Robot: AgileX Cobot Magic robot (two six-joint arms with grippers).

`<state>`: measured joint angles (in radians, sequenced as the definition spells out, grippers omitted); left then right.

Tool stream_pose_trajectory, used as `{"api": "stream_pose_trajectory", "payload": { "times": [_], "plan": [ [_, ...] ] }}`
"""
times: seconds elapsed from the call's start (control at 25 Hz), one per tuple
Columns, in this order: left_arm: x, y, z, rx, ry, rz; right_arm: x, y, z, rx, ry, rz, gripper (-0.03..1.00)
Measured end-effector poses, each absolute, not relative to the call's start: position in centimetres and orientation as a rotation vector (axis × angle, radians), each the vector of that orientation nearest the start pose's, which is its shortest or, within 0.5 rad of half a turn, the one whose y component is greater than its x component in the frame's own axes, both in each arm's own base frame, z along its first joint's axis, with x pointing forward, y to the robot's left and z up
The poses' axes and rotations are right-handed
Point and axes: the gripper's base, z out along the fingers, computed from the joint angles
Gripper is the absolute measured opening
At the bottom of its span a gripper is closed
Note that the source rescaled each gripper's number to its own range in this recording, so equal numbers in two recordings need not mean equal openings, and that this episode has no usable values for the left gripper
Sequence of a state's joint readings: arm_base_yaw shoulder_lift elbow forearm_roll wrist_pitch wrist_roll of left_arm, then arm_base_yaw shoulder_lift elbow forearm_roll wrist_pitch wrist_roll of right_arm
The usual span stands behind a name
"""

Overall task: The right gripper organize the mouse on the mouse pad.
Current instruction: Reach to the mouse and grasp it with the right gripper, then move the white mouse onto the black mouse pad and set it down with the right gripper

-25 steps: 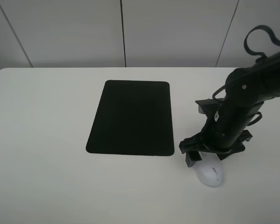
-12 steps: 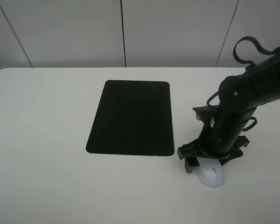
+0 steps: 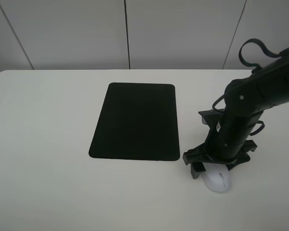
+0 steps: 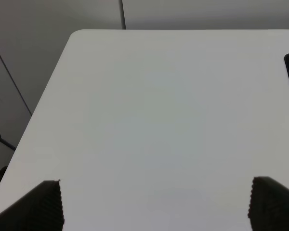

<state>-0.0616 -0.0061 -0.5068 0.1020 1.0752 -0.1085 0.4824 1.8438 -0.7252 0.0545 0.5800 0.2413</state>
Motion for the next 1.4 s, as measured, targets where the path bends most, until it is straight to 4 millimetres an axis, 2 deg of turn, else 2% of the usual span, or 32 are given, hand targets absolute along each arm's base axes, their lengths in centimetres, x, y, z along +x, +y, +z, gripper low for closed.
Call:
{"api": "stream_pose_trajectory", "payload": {
  "times": [0.04, 0.12, 0.2, 0.24, 0.28, 0.32, 1.24, 1.4],
  "plan": [
    [-0.69, 0.86, 27.83, -0.054, 2.041, 0.016, 22.68, 12.17, 8.97, -0.31, 3.175, 0.018, 0.97],
    [-0.69, 0.86, 27.83, -0.054, 2.041, 0.016, 22.68, 12.16, 8.97, -0.306, 3.175, 0.016, 0.84],
    [-0.69, 0.86, 27.83, -0.054, 2.041, 0.016, 22.7, 12.12, 8.97, -0.304, 3.175, 0.007, 0.58],
    [-0.69, 0.86, 27.83, -0.054, 2.041, 0.016, 22.73, 12.09, 8.95, -0.301, 3.175, 0.001, 0.36],
    [-0.69, 0.86, 27.83, -0.054, 2.041, 0.016, 22.73, 12.09, 8.95, -0.299, 3.175, 0.001, 0.08],
    [-0.69, 0.86, 27.83, -0.054, 2.041, 0.016, 22.75, 12.1, 8.96, -0.298, 3.174, 0.001, 0.0],
    [-0.69, 0.86, 27.83, -0.054, 2.041, 0.016, 22.83, 12.12, 9.0, -0.298, 3.17, 0.0, 0.0],
    [-0.69, 0.86, 27.83, -0.054, 2.041, 0.016, 23.52, 12.48, 9.63, -0.278, 3.149, 0.014, 0.0]
  ]
}}
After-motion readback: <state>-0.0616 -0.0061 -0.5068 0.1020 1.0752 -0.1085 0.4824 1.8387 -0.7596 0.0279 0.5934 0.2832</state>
